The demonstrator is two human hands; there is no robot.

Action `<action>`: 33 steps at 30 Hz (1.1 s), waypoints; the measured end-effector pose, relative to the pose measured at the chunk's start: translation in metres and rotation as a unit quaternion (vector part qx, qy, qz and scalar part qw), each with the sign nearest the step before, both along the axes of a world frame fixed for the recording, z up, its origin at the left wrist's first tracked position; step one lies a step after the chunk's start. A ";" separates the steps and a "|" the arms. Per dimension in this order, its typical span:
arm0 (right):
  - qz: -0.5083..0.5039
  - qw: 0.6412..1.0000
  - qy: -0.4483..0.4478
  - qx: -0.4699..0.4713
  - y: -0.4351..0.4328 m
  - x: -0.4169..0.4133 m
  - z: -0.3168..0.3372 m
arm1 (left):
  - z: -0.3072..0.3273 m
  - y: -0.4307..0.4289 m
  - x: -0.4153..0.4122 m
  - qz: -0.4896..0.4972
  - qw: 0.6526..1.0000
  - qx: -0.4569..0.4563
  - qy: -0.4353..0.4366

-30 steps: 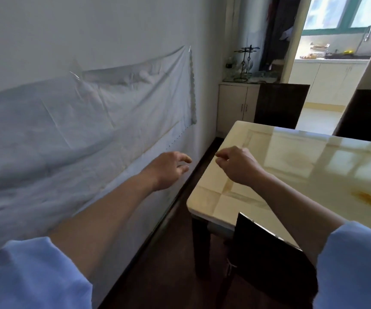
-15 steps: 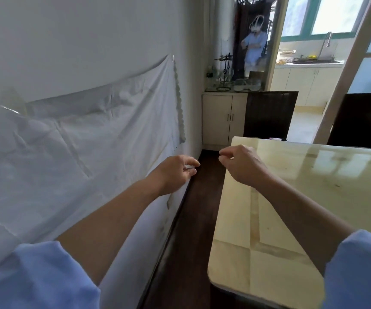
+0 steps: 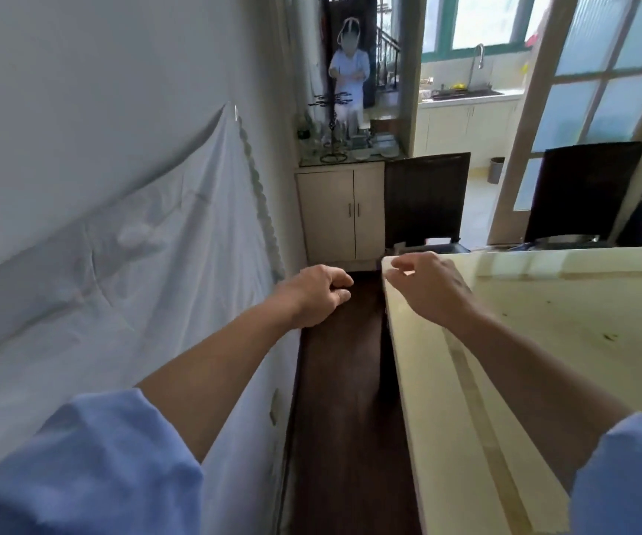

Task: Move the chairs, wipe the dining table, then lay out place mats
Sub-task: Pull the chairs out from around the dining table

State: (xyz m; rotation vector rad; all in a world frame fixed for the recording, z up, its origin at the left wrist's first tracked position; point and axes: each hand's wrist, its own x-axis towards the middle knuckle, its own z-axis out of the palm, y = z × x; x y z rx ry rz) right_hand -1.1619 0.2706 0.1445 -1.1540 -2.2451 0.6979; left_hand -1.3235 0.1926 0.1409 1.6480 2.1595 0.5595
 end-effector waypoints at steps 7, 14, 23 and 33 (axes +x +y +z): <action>-0.088 0.995 -0.043 -0.024 0.070 -0.001 -0.012 | -0.018 0.115 -0.023 -0.096 0.995 -0.034 -0.010; -0.141 0.989 -0.032 -0.040 0.167 -0.016 -0.030 | -0.033 0.236 -0.043 -0.151 0.988 -0.031 0.015; -0.197 0.977 -0.037 -0.079 0.262 -0.048 -0.043 | -0.035 0.355 -0.082 -0.209 0.977 -0.037 0.029; -0.233 0.969 -0.068 -0.038 0.411 -0.148 -0.012 | -0.012 0.517 -0.179 -0.230 0.972 0.043 0.018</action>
